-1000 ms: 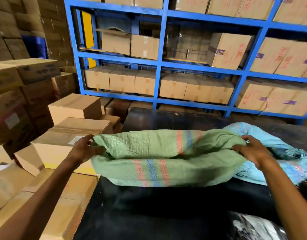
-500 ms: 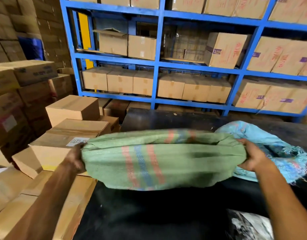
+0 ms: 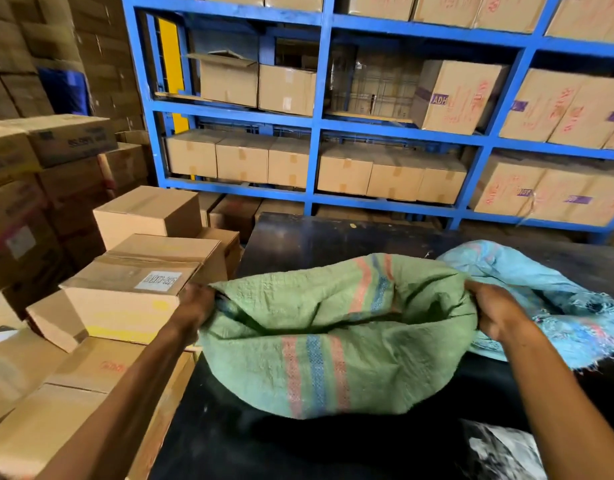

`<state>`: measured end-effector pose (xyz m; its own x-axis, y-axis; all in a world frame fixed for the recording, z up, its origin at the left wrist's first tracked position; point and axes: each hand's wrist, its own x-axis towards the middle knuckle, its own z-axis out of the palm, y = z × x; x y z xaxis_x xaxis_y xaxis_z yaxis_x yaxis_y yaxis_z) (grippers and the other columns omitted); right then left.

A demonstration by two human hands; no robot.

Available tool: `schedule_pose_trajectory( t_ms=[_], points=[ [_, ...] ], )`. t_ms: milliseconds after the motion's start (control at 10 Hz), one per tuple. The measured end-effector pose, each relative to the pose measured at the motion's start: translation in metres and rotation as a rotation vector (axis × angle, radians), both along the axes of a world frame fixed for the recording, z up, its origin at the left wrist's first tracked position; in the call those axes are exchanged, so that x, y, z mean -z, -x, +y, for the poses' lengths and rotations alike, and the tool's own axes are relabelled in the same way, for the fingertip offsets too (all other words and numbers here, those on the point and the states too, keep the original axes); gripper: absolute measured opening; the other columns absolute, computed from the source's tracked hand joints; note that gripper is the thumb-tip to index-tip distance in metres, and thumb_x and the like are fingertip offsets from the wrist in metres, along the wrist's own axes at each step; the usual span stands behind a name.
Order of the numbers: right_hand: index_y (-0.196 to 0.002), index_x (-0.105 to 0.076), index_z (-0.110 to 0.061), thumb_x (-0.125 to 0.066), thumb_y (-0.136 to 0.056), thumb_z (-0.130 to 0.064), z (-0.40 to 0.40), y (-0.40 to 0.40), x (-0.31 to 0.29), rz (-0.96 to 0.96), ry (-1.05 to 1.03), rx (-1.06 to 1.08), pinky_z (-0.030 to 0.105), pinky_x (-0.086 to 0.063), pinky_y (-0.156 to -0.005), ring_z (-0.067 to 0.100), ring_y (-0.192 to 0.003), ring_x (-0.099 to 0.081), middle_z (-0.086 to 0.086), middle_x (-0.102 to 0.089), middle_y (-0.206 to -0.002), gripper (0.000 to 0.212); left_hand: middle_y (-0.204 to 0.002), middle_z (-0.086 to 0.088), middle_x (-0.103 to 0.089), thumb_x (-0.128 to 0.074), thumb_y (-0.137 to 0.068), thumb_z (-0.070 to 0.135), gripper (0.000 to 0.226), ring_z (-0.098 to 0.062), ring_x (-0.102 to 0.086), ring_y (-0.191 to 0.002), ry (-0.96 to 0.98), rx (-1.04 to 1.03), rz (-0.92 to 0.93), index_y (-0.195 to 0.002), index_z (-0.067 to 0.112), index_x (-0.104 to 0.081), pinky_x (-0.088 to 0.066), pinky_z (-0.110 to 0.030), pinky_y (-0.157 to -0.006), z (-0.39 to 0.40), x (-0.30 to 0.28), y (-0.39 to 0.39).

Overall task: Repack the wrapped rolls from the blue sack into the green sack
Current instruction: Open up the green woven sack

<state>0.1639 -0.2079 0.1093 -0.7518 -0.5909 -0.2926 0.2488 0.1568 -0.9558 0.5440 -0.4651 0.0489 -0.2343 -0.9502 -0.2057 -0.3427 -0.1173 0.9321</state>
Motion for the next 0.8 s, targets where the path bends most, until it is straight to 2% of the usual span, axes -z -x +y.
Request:
schedule_pose_trajectory(
  t_ms=[100, 200, 300, 400, 500, 600, 700, 800],
  points=[
    [-0.118, -0.057, -0.004, -0.040, -0.099, -0.025, -0.001, -0.013, -0.008, -0.090, 0.024, -0.019, 0.026, -0.053, -0.043, 0.027, -0.077, -0.064, 0.013, -0.071, -0.077, 0.033, -0.100, -0.021, -0.068, -0.039, -0.091, 0.023, 0.038, -0.029, -0.066, -0.094, -0.294, 0.110, 0.430, -0.113, 0.008, -0.066, -0.054, -0.042, -0.087, -0.023, 0.037, -0.030],
    [-0.083, -0.075, 0.001, -0.096, -0.036, -0.031, 0.028, 0.001, -0.023, -0.144, 0.015, -0.126, 0.032, -0.053, -0.039, 0.026, -0.058, -0.070, 0.012, -0.072, -0.066, 0.061, -0.085, -0.017, -0.073, -0.034, -0.097, 0.029, 0.039, -0.030, -0.068, -0.084, -0.577, 0.315, 0.522, -0.122, 0.008, -0.056, -0.056, -0.040, -0.077, -0.013, -0.005, -0.039],
    [-0.082, -0.077, -0.002, -0.095, -0.004, -0.033, 0.046, 0.026, -0.015, -0.165, 0.051, -0.062, 0.038, -0.056, -0.046, 0.027, -0.064, -0.072, 0.012, -0.074, -0.078, 0.086, -0.079, -0.017, -0.073, -0.057, -0.078, 0.034, 0.041, -0.032, -0.070, -0.069, -0.403, 0.190, 0.656, -0.109, 0.007, -0.060, -0.058, -0.039, -0.056, -0.011, -0.019, -0.039],
    [-0.115, -0.066, -0.012, -0.075, -0.066, -0.056, 0.045, 0.022, -0.014, -0.090, 0.075, -0.065, 0.041, -0.060, -0.073, 0.024, -0.094, -0.070, 0.011, -0.073, -0.102, 0.067, -0.103, -0.018, -0.071, -0.049, -0.088, 0.054, 0.048, -0.033, -0.068, -0.094, -0.321, 0.277, 0.595, -0.109, 0.013, -0.065, -0.053, -0.045, -0.083, -0.010, -0.021, -0.034],
    [-0.106, -0.063, -0.015, -0.095, -0.019, -0.044, 0.049, 0.020, -0.021, 0.118, 0.025, -0.205, 0.027, -0.059, -0.061, 0.015, -0.080, -0.072, 0.005, -0.075, -0.091, 0.097, -0.115, -0.018, -0.067, -0.085, -0.056, 0.033, 0.067, -0.036, -0.065, -0.103, -0.107, 0.323, 0.335, -0.116, 0.016, -0.060, -0.051, -0.051, -0.092, -0.017, -0.007, -0.039],
    [-0.108, -0.055, -0.013, -0.096, -0.029, -0.023, 0.046, 0.017, -0.022, 0.289, -0.066, -0.219, 0.027, -0.056, -0.064, 0.020, -0.083, -0.069, 0.008, -0.072, -0.092, 0.089, -0.107, -0.020, -0.067, -0.084, -0.049, 0.025, 0.072, -0.038, -0.066, -0.094, 0.079, 0.209, 0.148, -0.113, 0.006, -0.057, -0.055, -0.051, -0.082, -0.016, 0.002, -0.035],
    [-0.106, -0.056, -0.010, -0.076, -0.073, -0.003, 0.030, 0.014, -0.010, 0.495, -0.213, -0.057, 0.033, -0.048, -0.069, 0.021, -0.080, -0.060, 0.010, -0.066, -0.093, 0.039, -0.103, -0.015, -0.066, -0.076, -0.076, 0.016, 0.037, -0.031, -0.063, -0.089, 0.274, -0.007, -0.083, -0.109, 0.008, -0.061, -0.052, -0.042, -0.079, -0.004, 0.008, -0.017],
    [-0.108, -0.058, -0.005, -0.067, -0.084, -0.017, 0.012, 0.015, 0.013, 0.735, -0.317, 0.181, 0.045, -0.046, -0.086, 0.038, -0.098, -0.059, 0.024, -0.064, -0.109, 0.028, -0.103, -0.013, -0.062, -0.064, -0.084, 0.006, 0.034, -0.029, -0.058, -0.092, 0.311, -0.156, 0.002, -0.118, 0.005, -0.056, -0.049, -0.038, -0.079, 0.007, 0.006, 0.000]
  ],
)
